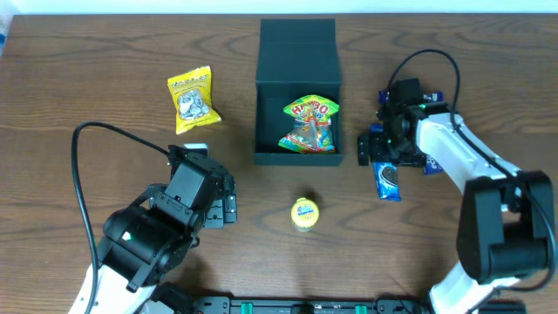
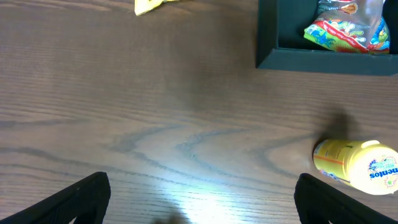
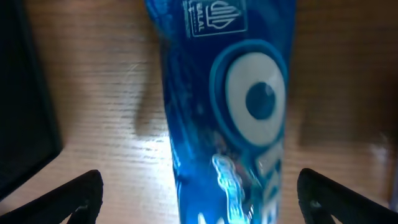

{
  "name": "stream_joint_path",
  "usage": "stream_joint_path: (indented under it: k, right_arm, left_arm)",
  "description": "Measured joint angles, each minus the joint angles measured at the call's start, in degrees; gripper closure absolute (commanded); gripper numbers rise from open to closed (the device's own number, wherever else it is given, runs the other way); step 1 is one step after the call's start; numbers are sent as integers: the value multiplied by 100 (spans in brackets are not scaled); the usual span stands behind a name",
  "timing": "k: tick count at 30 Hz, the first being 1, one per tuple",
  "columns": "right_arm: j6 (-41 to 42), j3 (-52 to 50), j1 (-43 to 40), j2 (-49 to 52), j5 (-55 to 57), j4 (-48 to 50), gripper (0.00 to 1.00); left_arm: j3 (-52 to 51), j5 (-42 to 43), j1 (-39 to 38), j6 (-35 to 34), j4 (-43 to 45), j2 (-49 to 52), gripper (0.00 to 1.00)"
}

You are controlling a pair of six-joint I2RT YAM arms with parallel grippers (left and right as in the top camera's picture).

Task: Pack container
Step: 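Reach the right gripper to the blue Oreo pack and grasp it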

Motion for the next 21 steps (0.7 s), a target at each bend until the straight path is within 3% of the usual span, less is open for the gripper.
stream_joint_path:
  k: [12,21]
  right_arm:
    - [-2,0,48,203,-4,149,1]
    - [-81,0,48,203,22,-24,17]
  left_arm:
    - [0,0,0,0,0,0,5]
    - [0,0,0,0,0,0,5]
